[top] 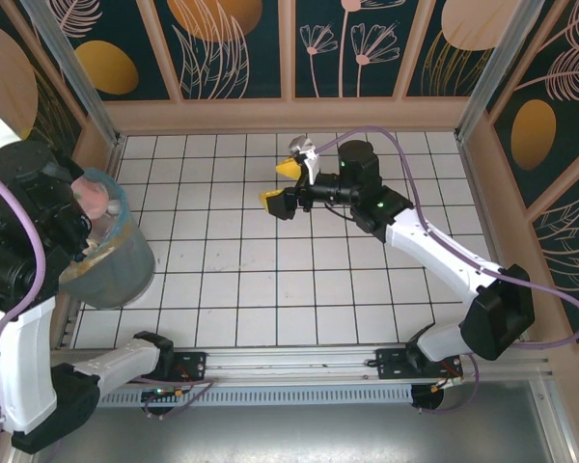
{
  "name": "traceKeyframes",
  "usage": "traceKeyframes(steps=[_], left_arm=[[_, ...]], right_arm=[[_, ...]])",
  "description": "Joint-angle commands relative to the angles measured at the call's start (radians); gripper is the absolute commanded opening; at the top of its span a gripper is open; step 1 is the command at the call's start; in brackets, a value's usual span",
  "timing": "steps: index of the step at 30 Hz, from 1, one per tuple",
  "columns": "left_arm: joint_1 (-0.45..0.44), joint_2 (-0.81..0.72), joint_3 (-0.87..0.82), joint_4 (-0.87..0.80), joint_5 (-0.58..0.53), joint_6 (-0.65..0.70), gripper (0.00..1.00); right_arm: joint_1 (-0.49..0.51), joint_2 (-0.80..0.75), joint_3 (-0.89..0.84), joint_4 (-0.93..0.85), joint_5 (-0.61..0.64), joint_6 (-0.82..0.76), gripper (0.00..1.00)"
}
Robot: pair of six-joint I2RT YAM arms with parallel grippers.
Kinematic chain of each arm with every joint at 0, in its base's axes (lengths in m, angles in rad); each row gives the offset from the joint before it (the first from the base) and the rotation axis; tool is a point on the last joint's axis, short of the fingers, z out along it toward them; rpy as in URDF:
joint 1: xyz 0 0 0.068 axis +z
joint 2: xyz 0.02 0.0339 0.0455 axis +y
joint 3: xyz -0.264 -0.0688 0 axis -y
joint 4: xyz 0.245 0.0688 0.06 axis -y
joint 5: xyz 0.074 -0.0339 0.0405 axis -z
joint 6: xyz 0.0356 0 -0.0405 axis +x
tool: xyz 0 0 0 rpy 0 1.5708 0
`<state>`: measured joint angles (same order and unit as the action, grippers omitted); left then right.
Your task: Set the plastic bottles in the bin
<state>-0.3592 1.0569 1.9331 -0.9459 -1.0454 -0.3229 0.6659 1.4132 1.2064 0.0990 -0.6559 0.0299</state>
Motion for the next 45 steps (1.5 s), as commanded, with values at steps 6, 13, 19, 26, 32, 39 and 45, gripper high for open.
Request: traceKeyframes(steps=[6, 13, 19, 26, 32, 39, 45], left_arm=[[0.001, -0.076, -0.065, -0.133, -0.147, -0.003, 0.00], [0.002, -0.172, -0.256, 0.022, -0.141, 0.080, 0.00], [0.001, -0.096, -0.224, -0.037, -0.165, 0.041, 0.00], [0.003, -0.093, -0.229, 0.058, -0.144, 0.063, 0.00], [0.086, -0.058, -0.214, 0.037, -0.027, 0.013, 0.00], [0.291, -0.025, -0.220, 0.048, 0.238, -0.028, 0.00], [0.505, 0.012, -0.255, 0.056, 0.470, -0.056, 0.00]], right_arm=[[0.067, 0.035, -0.005, 0.113, 0.016, 0.143, 0.99], [0.150, 0.085, 0.048, 0.021, 0.044, 0.068, 0.99], [0.175, 0.108, 0.067, -0.026, 0.056, 0.038, 0.99], [0.182, 0.094, 0.059, -0.045, 0.061, 0.026, 0.99], [0.182, 0.064, 0.029, -0.044, 0.062, 0.025, 0.99], [0.182, 0.031, 0.012, -0.041, 0.055, 0.022, 0.99], [0.182, 0.008, 0.000, -0.042, 0.053, 0.013, 0.99]])
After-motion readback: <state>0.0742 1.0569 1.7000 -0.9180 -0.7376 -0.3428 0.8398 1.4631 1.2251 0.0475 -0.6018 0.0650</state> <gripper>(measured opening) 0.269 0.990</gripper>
